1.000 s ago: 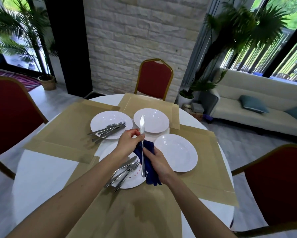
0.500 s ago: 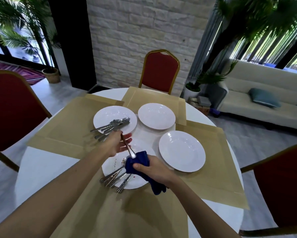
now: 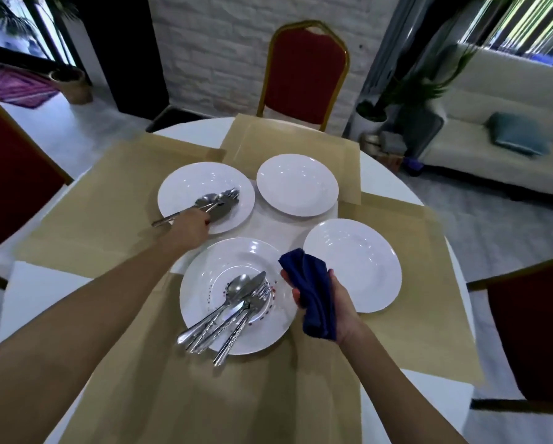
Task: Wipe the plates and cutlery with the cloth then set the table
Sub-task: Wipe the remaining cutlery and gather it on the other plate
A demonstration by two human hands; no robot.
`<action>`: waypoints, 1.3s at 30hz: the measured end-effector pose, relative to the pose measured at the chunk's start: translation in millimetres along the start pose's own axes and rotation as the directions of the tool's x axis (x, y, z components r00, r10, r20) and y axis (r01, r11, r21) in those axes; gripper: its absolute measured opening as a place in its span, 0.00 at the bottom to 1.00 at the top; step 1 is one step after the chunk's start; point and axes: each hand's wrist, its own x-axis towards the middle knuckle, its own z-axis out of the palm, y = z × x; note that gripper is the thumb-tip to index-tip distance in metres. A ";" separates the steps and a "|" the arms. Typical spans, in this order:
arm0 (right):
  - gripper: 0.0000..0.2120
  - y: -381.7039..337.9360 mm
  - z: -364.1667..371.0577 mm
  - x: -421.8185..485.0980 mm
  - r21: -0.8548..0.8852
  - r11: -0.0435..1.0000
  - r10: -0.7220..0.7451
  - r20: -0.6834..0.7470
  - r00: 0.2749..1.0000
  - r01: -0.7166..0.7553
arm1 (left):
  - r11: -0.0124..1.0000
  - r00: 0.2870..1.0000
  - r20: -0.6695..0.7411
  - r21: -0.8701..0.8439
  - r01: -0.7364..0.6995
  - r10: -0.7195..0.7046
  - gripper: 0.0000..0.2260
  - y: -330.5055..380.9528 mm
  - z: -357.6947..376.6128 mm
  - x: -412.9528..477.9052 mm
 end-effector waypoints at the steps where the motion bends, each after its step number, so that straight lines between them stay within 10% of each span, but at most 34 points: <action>1: 0.22 -0.1 -2.1 3.0 0.006 0.997 0.077 0.044 0.996 -0.077 | 0.998 1.000 -0.017 0.066 -0.012 0.013 0.11 -2.9 7.2 6.0; 11: 0.22 15.1 -3.8 20.3 -0.092 0.992 -0.098 -0.126 0.987 0.086 | 0.861 0.996 -0.093 0.506 0.056 -0.010 0.15 -0.8 40.5 28.2; 20: 0.20 15.7 -4.9 20.9 -0.030 0.999 -0.040 -0.075 0.996 0.038 | 0.985 0.957 -0.271 0.161 -0.062 0.104 0.13 5.5 46.1 -29.1; 23: 0.18 16.2 -3.5 17.5 -0.140 0.990 -0.052 -0.154 0.987 0.031 | 0.999 0.994 -0.099 0.015 -0.047 0.048 0.09 9.3 56.9 -86.2; 29: 0.17 33.7 8.0 2.5 -0.184 0.978 -0.138 -0.214 0.967 0.099 | 0.983 0.996 0.085 0.181 0.008 -0.023 0.12 -4.2 80.9 -136.9; 39: 0.17 51.2 32.2 -34.8 -0.335 0.924 -0.280 -0.262 0.923 0.185 | 0.997 0.995 -0.064 0.021 0.072 -0.071 0.07 5.0 73.1 -158.0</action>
